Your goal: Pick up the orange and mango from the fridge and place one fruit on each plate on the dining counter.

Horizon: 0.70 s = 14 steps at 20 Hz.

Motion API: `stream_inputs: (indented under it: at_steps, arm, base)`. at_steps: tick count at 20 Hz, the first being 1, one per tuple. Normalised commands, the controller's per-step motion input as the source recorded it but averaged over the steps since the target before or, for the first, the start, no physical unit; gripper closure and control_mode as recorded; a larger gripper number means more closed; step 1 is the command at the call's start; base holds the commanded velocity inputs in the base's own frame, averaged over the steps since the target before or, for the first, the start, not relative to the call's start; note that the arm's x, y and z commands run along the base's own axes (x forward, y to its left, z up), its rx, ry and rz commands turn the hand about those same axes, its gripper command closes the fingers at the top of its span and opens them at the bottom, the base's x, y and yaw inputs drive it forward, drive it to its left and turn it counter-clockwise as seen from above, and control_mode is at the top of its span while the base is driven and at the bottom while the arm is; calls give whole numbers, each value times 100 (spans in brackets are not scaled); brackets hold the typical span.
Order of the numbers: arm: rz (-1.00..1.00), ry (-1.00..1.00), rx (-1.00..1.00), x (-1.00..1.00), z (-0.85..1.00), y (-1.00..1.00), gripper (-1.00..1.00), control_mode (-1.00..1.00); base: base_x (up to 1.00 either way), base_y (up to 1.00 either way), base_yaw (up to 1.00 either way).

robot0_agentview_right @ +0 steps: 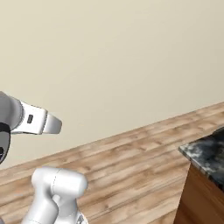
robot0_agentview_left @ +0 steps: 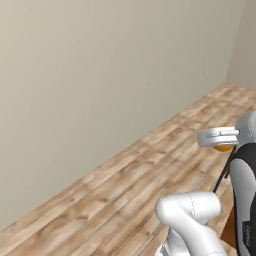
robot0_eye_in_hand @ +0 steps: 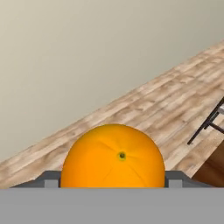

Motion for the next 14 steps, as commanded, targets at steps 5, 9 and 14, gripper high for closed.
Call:
stream_inputs:
  at_steps: [5,9,14]
  arm:
    - [0,0,0,0,0,0,100,100]
    - [0,0,0,0,0,0,100,100]
    - [0,0,0,0,0,0,100,100]
  base:
    - [100,79,-63]
    - [100,85,-62]
    - [100,84,-64]
